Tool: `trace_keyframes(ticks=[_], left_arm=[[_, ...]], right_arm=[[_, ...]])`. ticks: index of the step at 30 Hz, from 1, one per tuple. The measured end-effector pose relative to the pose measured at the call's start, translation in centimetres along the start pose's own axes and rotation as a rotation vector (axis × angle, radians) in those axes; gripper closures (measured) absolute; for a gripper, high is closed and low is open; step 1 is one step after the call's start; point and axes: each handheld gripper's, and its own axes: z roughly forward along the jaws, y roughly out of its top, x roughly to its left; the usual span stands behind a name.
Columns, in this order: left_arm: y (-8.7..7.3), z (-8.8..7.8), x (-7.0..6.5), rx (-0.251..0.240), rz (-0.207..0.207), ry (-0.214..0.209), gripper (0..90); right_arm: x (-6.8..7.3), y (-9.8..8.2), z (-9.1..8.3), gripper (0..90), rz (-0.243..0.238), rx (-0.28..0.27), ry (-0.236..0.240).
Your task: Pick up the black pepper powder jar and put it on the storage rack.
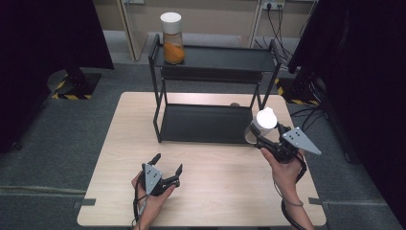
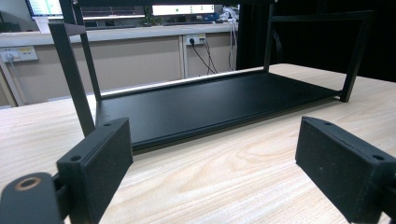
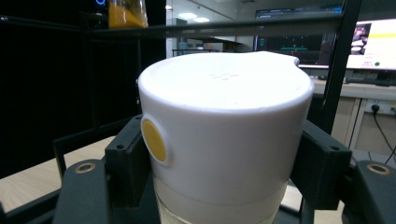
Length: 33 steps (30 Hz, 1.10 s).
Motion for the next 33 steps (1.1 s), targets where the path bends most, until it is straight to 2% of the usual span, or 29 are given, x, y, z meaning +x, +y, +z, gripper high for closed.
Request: trace_keyframes(ticks=[8, 13, 25, 33], left_arm=[[0.0, 0.0, 0.1, -0.001, -0.012, -0.001, 10.6], [0.0, 0.1, 0.0, -0.002, -0.007, 0.000, 10.6], [0.0, 0.1, 0.0, -0.002, -0.009, 0.001, 10.6], [0.0, 0.0, 0.1, 0.002, -0.011, 0.002, 10.6]], right_arm=[[-0.2, 1.7, 0.7, 30.7, -0.008, -0.037, -0.005], [-0.5, 2.6, 1.0, 30.7, -0.012, -0.038, -0.001], [-0.9, 5.0, 1.8, 30.7, -0.013, -0.082, -0.006], [-1.0, 6.8, 3.0, 30.7, -0.018, -0.099, -0.003]])
